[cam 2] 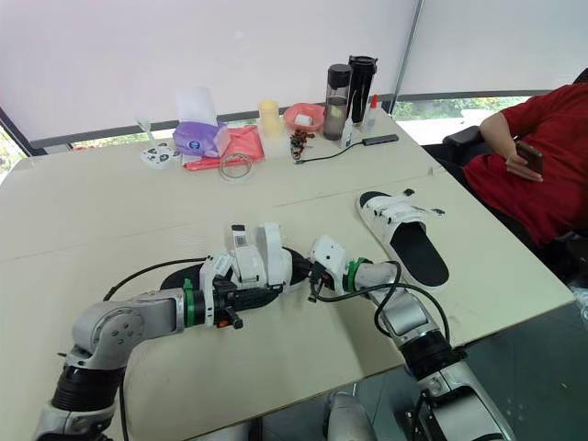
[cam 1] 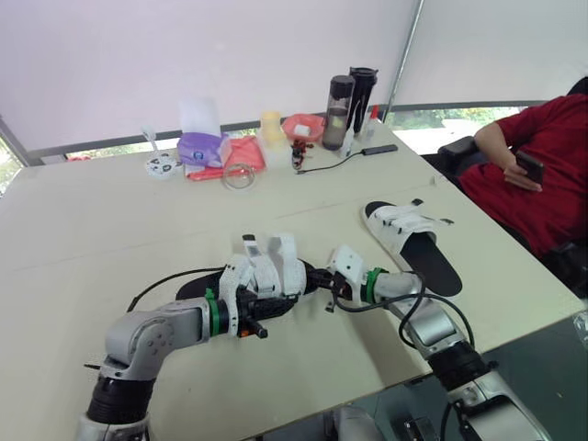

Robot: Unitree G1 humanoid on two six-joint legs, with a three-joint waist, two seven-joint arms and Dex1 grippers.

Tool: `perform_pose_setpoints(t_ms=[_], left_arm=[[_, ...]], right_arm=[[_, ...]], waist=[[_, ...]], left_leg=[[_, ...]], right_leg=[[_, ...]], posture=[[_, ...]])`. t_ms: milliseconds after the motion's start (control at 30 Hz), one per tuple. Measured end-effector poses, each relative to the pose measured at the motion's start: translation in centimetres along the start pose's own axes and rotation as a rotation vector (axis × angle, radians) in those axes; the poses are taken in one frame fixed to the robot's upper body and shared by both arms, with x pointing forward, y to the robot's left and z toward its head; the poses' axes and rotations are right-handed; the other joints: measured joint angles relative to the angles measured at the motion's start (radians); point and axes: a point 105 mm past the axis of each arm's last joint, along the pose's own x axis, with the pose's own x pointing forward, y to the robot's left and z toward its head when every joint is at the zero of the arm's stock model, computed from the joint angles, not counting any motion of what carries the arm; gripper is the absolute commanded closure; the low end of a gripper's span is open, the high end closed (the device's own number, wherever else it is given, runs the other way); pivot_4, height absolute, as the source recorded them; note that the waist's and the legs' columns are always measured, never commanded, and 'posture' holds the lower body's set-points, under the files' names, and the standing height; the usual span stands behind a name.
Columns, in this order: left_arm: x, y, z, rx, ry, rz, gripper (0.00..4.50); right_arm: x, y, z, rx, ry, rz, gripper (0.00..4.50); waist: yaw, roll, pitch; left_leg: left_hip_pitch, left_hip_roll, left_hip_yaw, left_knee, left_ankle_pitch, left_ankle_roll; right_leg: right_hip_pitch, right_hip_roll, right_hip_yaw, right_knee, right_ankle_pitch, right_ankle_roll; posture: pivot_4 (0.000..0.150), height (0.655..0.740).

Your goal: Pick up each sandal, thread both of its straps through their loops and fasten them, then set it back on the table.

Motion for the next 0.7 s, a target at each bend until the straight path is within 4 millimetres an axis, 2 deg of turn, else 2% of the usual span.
perform_pose_setpoints(t_ms=[233, 567, 700], left_arm=[[-1.1, -0.3, -1.0, 0.063, 0.083, -0.028, 4.46], [-2.3, -0.5, -2.7, 0.114, 0.183, -0.076, 4.46], [-2.8, -1.4, -3.1, 0.22, 0.243, -0.135, 4.46]], right_arm=[[0.1, 0.2, 0.1, -0.003, -0.003, 0.011, 4.5], [0.1, 0.2, 0.1, -0.006, -0.004, 0.009, 4.5], [0.1, 0.2, 0.1, -0.007, -0.005, 0.011, 4.5]], waist=[[0.002, -0.002, 0.001], [0.001, -0.002, 0.001], [0.0, -0.001, 0.001]], left_leg=[[0.002, 0.0, 0.001, 0.0, -0.002, -0.004], [0.0, 0.0, 0.0, 0.001, -0.003, -0.005], [-0.002, 0.002, -0.003, 0.0, -0.004, -0.005]], right_leg=[[-0.004, 0.001, 0.0, 0.012, 0.0, 0.0], [-0.005, 0.001, -0.001, 0.011, 0.0, 0.0], [-0.005, 0.002, -0.001, 0.004, 0.0, 0.0]], posture=[[0.15, 0.74], [0.15, 0.74], [0.15, 0.74]])
